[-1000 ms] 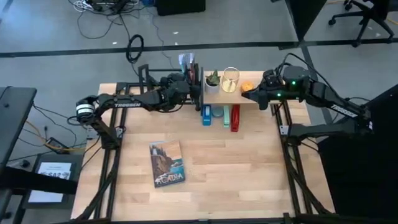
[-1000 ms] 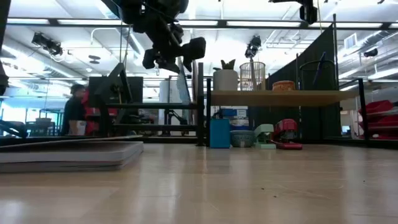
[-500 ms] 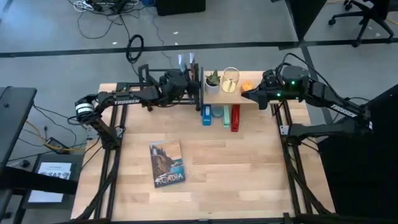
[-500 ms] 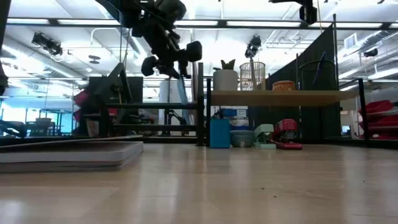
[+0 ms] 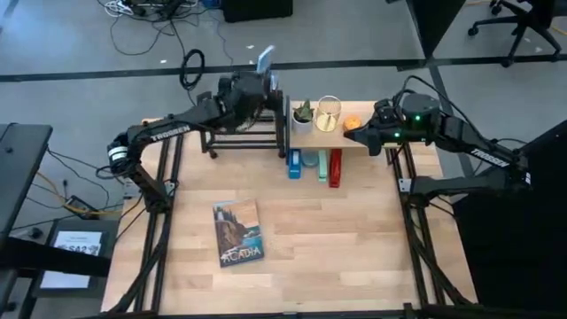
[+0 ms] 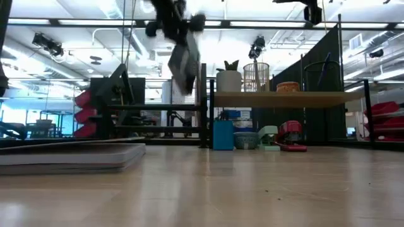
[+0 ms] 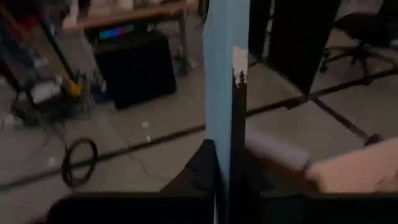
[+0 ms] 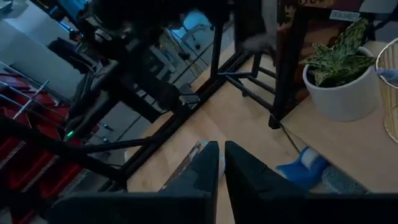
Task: Stock shelves
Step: Remove the blue book from the black book shelf
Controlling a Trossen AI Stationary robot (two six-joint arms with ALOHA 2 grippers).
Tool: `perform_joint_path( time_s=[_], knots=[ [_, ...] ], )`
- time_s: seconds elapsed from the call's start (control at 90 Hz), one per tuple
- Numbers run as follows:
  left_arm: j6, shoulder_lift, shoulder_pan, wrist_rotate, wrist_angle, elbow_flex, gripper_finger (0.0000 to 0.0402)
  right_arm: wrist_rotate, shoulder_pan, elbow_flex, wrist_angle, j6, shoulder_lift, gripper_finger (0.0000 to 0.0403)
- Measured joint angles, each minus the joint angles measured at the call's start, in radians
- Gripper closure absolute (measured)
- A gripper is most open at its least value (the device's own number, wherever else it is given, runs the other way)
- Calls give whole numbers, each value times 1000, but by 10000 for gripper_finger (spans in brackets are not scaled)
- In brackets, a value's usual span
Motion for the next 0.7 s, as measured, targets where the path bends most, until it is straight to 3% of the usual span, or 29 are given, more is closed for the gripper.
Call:
perform_joint_path(
  time_s=[0.156, 0.289, 0.367, 0.544, 0.7],
  knots=[
    [9, -42, -27, 117, -134, 176, 400, 35, 0, 0, 12, -31, 2, 401],
    [-104, -114, -73, 281, -269, 243, 401, 44, 0, 0, 28, -78, 14, 402],
    [-211, -164, -123, 309, -378, 237, 401, 45, 0, 0, 31, -101, 30, 402],
    [-523, -257, -285, 269, -671, 167, 401, 42, 0, 0, 57, -121, 89, 402],
    [-800, -352, -453, 310, -723, 5, 401, 7, 0, 0, 121, -119, 147, 402]
  ],
)
